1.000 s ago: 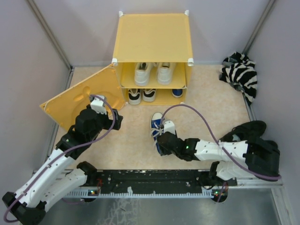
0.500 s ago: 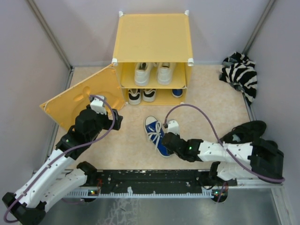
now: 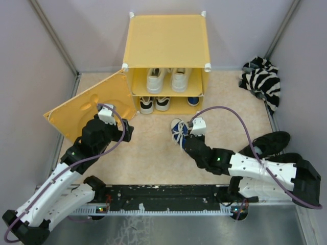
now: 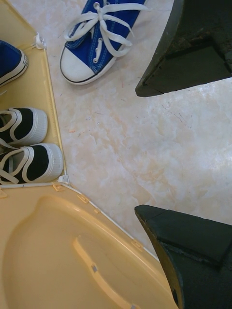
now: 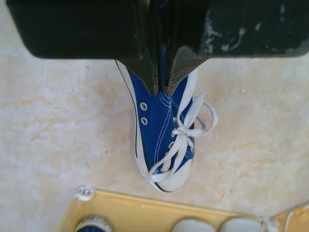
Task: Place and organize the shoes in the shoe cabinet
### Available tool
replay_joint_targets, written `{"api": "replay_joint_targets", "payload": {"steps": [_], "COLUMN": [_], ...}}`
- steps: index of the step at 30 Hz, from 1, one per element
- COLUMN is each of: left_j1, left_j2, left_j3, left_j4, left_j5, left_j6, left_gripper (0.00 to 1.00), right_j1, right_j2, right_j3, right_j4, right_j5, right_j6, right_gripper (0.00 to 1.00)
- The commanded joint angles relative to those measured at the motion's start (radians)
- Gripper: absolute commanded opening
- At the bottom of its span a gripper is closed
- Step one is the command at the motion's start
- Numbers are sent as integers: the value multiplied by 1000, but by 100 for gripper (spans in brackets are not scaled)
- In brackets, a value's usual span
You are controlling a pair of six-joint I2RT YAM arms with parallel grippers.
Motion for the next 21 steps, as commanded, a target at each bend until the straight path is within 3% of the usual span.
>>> {"api": "replay_joint_targets", "payload": {"steps": [1, 3, 8, 13, 18, 21], "left_j1": [5, 5, 5, 5, 5, 5], "left_j2": [-3, -5, -4, 8, 23, 23], "left_j3": [-8, -8, -10, -8, -5, -6], "left_j4": [14, 14, 12, 17, 16, 16], "left_j5": [-4, -7, -12, -5, -3, -10], "left_j6": [6, 5, 4, 6, 8, 8], "left_gripper": [99, 99, 99, 99, 99, 99], "right_j1": [-40, -54, -66, -71, -88, -100], "right_j2": [4, 1, 7, -22, 92, 174], "right_j3": [-11, -35, -98, -283, -319, -291], "right_j4": [311, 382, 363, 741, 1161, 1270], "right_j5": [176, 174, 168, 219, 205, 180], "right_j6": [-89, -114, 20, -62, -280, -320], "right_gripper": [0, 0, 0, 0, 0, 0]}}
